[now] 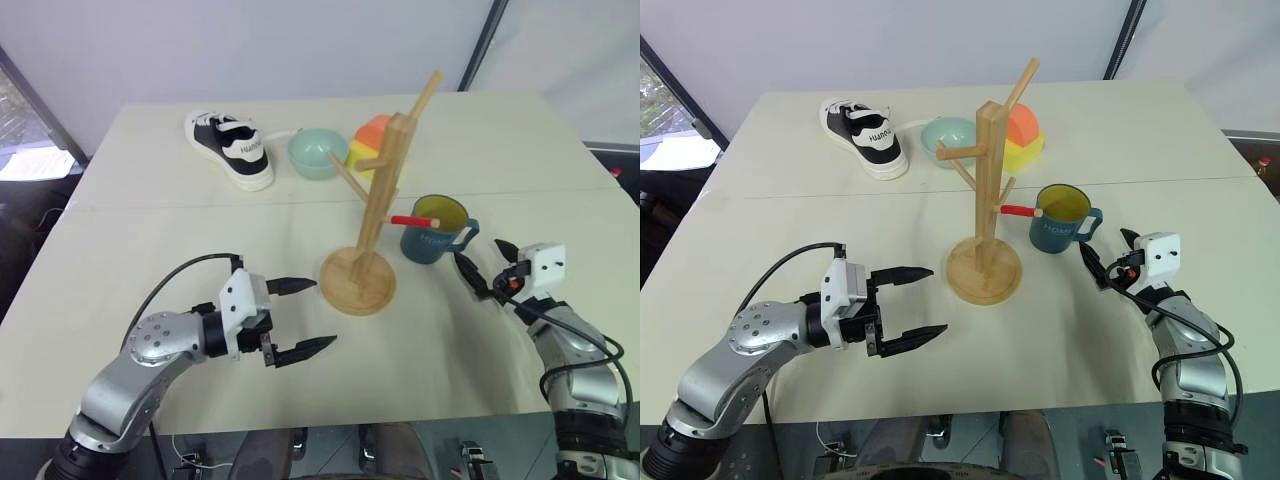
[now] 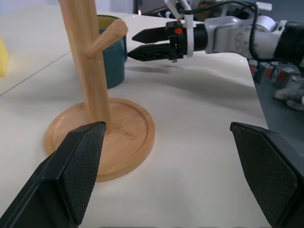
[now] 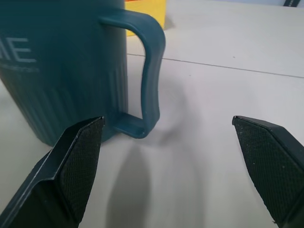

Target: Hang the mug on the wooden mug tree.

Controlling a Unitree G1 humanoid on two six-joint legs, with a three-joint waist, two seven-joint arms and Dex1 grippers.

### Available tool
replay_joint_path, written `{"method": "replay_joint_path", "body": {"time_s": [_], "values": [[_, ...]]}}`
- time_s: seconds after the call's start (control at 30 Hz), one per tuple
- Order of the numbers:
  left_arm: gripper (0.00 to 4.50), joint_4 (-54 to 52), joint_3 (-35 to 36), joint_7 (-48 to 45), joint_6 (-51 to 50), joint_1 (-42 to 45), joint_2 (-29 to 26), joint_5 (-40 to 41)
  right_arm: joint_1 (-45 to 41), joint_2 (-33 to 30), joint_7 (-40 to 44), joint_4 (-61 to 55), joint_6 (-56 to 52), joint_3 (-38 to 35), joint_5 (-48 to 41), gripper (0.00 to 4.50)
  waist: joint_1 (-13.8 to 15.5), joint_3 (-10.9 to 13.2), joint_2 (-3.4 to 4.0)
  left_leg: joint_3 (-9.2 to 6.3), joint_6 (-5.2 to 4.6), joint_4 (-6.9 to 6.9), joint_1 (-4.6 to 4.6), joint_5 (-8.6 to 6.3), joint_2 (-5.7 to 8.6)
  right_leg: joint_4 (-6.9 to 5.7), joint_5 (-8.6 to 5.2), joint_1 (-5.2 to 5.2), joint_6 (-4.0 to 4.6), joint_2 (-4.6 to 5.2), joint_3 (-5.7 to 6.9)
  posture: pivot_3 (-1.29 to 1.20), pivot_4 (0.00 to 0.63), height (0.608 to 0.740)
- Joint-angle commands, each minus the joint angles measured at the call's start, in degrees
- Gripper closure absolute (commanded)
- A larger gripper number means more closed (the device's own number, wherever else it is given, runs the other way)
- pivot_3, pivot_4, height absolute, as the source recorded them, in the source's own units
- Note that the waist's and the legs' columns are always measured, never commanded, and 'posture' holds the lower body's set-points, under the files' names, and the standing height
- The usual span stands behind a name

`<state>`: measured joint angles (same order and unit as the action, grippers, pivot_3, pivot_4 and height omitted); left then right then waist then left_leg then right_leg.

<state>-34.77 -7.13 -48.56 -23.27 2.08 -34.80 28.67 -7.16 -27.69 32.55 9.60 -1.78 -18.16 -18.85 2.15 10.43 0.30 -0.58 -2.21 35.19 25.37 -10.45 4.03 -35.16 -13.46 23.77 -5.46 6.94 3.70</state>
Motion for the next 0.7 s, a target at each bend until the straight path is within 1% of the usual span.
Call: {"method": "replay_joint_path", "body": {"time_s": [0.03, 0.37, 0.47, 0.57, 0.63, 0.7], "values": [[0.00, -2.76, 0.13, -0.13, 0.48, 0.51, -0.30, 0.41, -2.04, 0.63, -0.40, 1.70, 2.27, 0.10, 0.35, 0.02, 0.00, 0.00, 0.00, 0.00, 0.00, 0.00, -0.01, 0.00, 0.00, 0.00, 0.00, -0.01, 0.00, 0.00, 0.00, 0.00, 0.150, 0.736], [0.00, -2.81, 0.65, 0.22, 0.07, 0.10, -0.21, 1.42, -5.99, 1.72, -0.21, 6.99, 4.19, 1.36, 0.83, 0.02, -0.02, 0.00, 0.00, 0.00, -0.10, 0.04, -0.02, 0.06, 0.00, -0.07, 0.01, -0.01, 0.01, -0.05, -0.01, 0.00, 0.150, 0.736], [0.00, -2.78, 0.34, 0.50, -0.02, 0.27, 0.03, 1.41, -7.00, 2.00, -0.06, 8.24, 4.50, 1.66, 0.76, 0.86, -0.03, 0.00, 0.00, 0.00, -0.09, 0.06, -0.03, 0.06, -0.01, -0.09, 0.02, -0.02, 0.02, -0.05, -0.01, 0.00, 0.150, 0.736], [0.00, -2.86, 0.25, 0.80, -0.03, 0.22, 0.15, 1.39, -7.51, 2.23, 0.24, 8.80, 4.74, 1.98, 0.50, 2.39, 0.00, 0.00, 0.00, 0.00, -0.11, 0.06, -0.04, 0.07, -0.01, -0.10, 0.02, -0.01, 0.02, -0.06, -0.02, 0.00, 0.150, 0.736], [0.00, -2.92, 0.24, 0.98, -0.06, 0.14, 0.18, 1.41, -7.66, 2.34, 0.58, 8.92, 4.73, 2.08, 0.28, 3.57, 0.02, 0.00, 0.00, 0.00, -0.11, 0.06, -0.03, 0.07, -0.01, -0.10, 0.02, -0.01, 0.02, -0.07, -0.02, 0.00, 0.150, 0.736], [0.00, -2.99, 0.16, 1.20, -0.06, 0.10, 0.22, 1.40, -7.69, 2.43, 0.88, 8.80, 4.64, 2.06, 0.11, 4.46, 0.02, 0.00, 0.00, 0.00, -0.12, 0.06, -0.03, 0.07, -0.01, -0.10, 0.02, -0.01, 0.02, -0.07, -0.02, 0.00, 0.150, 0.736]]}}
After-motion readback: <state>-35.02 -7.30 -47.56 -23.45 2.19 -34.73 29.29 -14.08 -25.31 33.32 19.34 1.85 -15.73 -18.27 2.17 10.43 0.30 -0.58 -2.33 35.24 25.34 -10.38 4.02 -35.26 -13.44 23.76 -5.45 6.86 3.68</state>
